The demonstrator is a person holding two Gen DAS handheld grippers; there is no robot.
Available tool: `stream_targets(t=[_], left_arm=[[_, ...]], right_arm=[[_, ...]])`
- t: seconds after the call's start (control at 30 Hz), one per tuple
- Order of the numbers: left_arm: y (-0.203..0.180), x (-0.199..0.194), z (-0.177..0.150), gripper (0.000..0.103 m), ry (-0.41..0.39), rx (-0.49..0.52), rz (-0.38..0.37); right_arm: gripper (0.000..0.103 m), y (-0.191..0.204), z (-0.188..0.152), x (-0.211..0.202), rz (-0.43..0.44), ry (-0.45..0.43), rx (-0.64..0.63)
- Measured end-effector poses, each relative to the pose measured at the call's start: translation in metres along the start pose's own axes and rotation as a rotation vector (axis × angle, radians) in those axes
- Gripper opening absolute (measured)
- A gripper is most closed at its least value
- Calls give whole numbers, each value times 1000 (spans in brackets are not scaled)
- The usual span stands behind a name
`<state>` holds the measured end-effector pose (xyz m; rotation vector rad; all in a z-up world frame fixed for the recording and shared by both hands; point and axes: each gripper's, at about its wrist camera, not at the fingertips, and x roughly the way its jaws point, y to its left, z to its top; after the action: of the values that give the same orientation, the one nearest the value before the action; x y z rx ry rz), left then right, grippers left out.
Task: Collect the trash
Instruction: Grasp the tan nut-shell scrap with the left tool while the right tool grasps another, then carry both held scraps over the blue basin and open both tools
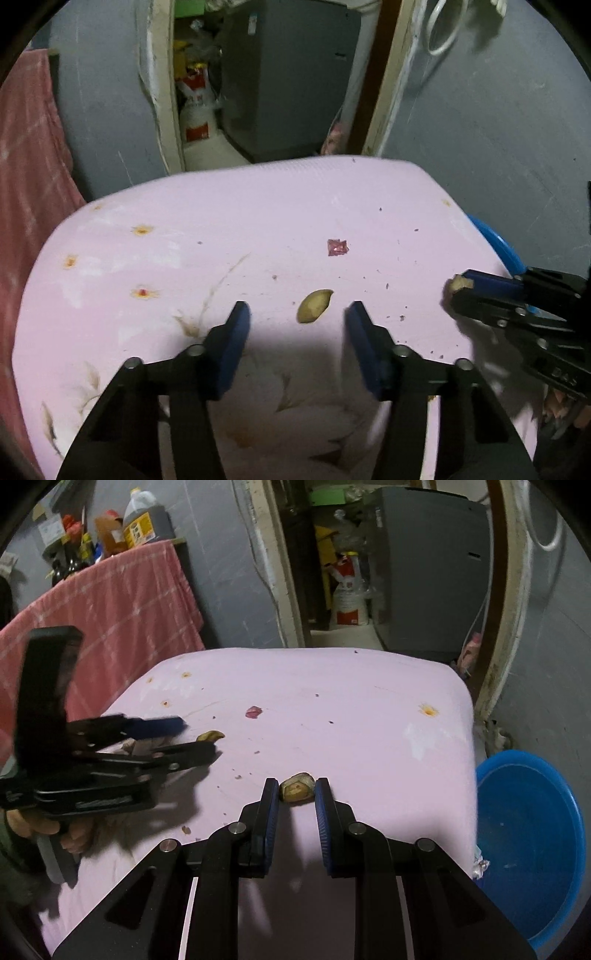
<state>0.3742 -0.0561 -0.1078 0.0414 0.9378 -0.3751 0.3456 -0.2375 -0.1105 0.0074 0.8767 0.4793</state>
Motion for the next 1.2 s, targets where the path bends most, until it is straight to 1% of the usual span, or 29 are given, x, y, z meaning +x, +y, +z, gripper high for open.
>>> stream_targets(t=[0.07, 0.1, 0.17, 0.3, 0.43, 0.57, 0.63, 0.7, 0.8, 0.87, 0.9, 1.0, 1.2], left_arm=[[-1, 1, 3, 40, 0, 2, -4], [-1, 1, 5, 35, 3, 2, -11], [-4, 3, 8, 30, 10, 4, -10], [-7, 3, 11, 12, 18, 7, -23], [-10, 1, 12, 10, 15, -4, 0], [-16, -8, 8, 10, -2, -32, -15], [-21, -14, 8, 10, -26, -41, -17], [-26, -23, 8, 10, -64, -56, -21], [-36, -43, 8, 10, -139, -81, -48], [-44, -58, 9, 10, -204, -89, -68], [-49, -68, 10, 10, -247, -93, -83], [-66, -91, 14, 10, -340, -100, -110], [-89, -128, 28, 10, -493, -101, -167]], right_arm=[[18, -2, -3, -3, 2, -7, 7], [18, -3, -4, -4, 2, -10, 11], [18, -4, -6, -6, 3, -18, 20], [18, -5, -9, -12, 8, -36, 35], [18, -7, -13, -20, 9, -58, 50], [18, -7, -13, -30, 6, -95, 59], [18, -6, -13, -40, -4, -125, 55], [18, -6, -13, -50, -11, -161, 57], [18, -8, -12, -69, -26, -224, 60], [18, -9, -11, -82, -42, -263, 55], [18, -9, -10, -91, -59, -291, 47], [18, -9, -8, -117, -103, -371, 26], [18, -20, -2, -169, -157, -521, 23]])
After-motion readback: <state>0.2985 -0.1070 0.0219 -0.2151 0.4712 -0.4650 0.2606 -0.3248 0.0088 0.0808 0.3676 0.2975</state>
